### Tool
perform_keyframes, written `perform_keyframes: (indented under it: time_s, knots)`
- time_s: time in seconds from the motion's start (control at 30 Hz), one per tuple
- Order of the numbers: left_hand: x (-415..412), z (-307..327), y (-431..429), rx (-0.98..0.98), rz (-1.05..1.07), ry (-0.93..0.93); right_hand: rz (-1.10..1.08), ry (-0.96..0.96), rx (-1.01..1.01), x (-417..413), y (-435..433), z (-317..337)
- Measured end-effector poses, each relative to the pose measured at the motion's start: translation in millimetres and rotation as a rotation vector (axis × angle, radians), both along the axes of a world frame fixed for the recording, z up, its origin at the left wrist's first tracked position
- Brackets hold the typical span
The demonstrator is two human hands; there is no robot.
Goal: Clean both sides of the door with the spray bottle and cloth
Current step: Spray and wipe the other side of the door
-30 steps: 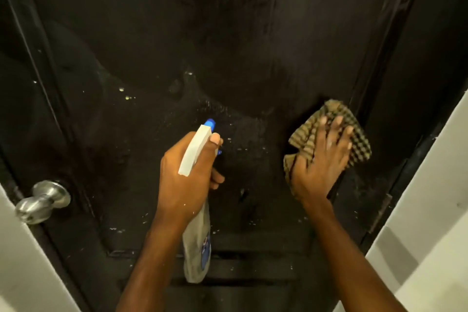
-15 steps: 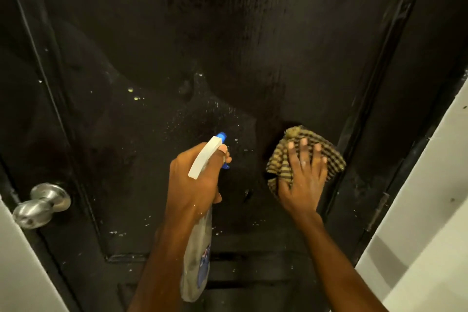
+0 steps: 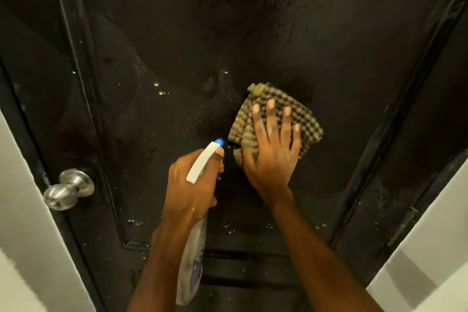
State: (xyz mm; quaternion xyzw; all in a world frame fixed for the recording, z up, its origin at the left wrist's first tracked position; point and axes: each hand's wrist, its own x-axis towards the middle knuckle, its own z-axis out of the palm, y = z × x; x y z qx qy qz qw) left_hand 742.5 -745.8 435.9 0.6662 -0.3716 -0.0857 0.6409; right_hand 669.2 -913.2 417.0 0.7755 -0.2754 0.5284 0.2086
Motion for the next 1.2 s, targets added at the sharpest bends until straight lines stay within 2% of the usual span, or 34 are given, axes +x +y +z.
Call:
perform_keyframes:
  time_s: [0.1, 0.2, 0.27, 0.4, 0.47, 0.53, 0.67, 0.8, 0.9, 1.03, 1.1, 1.13, 1.2]
  knots:
    - [4, 1, 5, -0.057, 0.025, 0.033, 0.024, 0.183, -0.061, -20, -13, -51]
    - [5, 1, 9, -0.118, 0.019, 0.056, -0.015, 0.223, -0.037, -47, -27, -73]
    - [5, 1, 13, -0.141, 0.019, 0.053, -0.048, 0.135, 0.019, -53, -30, -63]
    - [11, -1, 19, -0.106, 0.049, 0.088, -0.126, -0.271, 0.203, -23, -13, 0]
    - [16, -2, 22, -0.086, 0.068, 0.088, -0.143, -0.378, 0.278, 0, 2, 29]
    - [20, -1, 24, -0.097, 0.072, 0.065, -0.139, -0.265, 0.192, 15, 12, 33]
    - [22, 1, 23, -0.100, 0.060, 0.026, 0.009, 0.185, -0.076, 11, 7, -25]
    - [21, 0, 24, -0.160, 0.009, 0.026, -0.028, 0.237, -0.001, -30, -12, -75]
    - [27, -5, 28, -0.141, 0.008, 0.056, -0.068, 0.127, 0.078, -47, -21, -54]
    - [34, -7, 38, -0.152, 0.001, 0.093, -0.109, -0.313, 0.276, -16, -1, 28]
    - [41, -9, 43, -0.158, 0.035, 0.101, -0.091, -0.444, 0.339, 13, 19, 65]
    - [46, -9, 46, -0.164, 0.062, 0.111, -0.082, -0.431, 0.323, 27, 29, 78]
    - [54, -8, 54, -0.209, 0.113, 0.093, -0.078, -0.271, 0.209, 54, 47, 83]
